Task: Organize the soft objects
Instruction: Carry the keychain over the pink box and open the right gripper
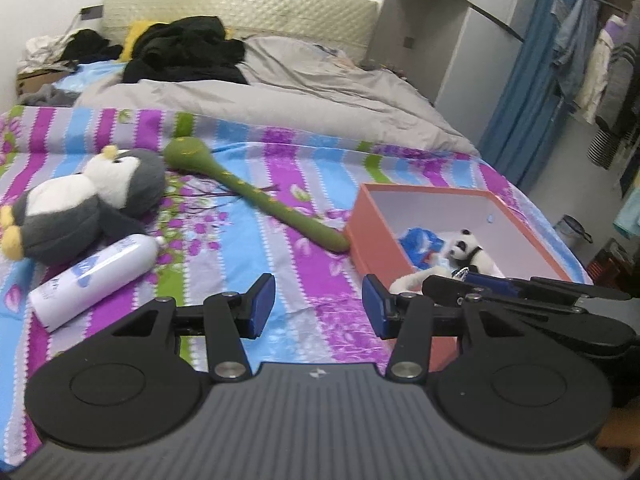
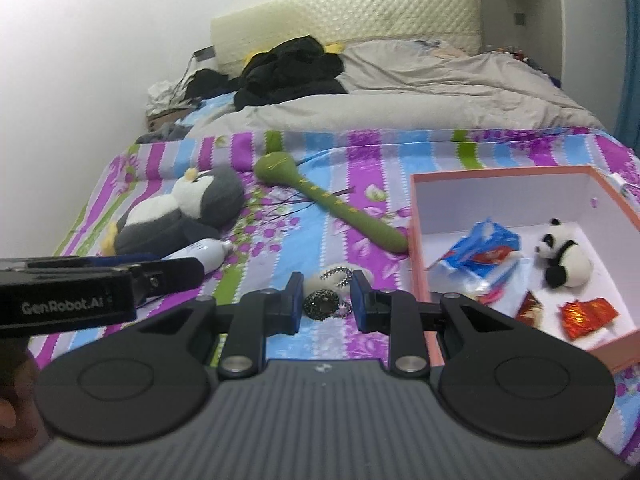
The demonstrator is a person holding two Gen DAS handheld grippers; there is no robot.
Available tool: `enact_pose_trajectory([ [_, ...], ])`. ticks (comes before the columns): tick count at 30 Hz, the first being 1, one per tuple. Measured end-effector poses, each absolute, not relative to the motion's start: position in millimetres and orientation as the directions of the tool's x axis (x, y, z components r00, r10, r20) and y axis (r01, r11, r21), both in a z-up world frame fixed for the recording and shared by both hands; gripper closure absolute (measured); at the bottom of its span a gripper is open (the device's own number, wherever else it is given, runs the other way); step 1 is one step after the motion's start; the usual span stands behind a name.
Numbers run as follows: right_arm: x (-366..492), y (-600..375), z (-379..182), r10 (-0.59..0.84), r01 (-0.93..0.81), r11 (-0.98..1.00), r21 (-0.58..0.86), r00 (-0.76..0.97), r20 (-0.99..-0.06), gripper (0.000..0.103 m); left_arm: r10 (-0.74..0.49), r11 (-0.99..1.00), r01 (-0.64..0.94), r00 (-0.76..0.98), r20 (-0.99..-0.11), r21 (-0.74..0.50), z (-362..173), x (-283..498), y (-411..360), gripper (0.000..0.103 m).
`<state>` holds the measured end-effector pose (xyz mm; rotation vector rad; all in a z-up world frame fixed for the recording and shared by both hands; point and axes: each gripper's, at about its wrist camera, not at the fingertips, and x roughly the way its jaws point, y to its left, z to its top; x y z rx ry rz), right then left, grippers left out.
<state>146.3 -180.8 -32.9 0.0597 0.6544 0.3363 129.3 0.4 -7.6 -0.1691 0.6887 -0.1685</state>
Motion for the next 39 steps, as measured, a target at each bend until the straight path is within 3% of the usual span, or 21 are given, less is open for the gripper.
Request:
enact_pose_trajectory([
  [11,147,-246,-28,0.238,-0.172,0.971,0.166,0.773,-0.588,0.075,-0.308,0.951,0.22,0.701,-0.643,-0.215,-15,171,-76,0.049],
  [34,242,-339,-100,0.158,-0.016,0.979,0.205,0.694,-0.702,0.074,-0.297,0.949,0.268,0.598,-0.745,-0.163,-54,278,-158,0.049],
  [39,251,-345,-107,0.154,0.0,0.978,0.21,0.678,-0.718,0.071,-0.285,0.954,0.252,0.598,-0.749,-0.161,-56,283,-156,0.04],
])
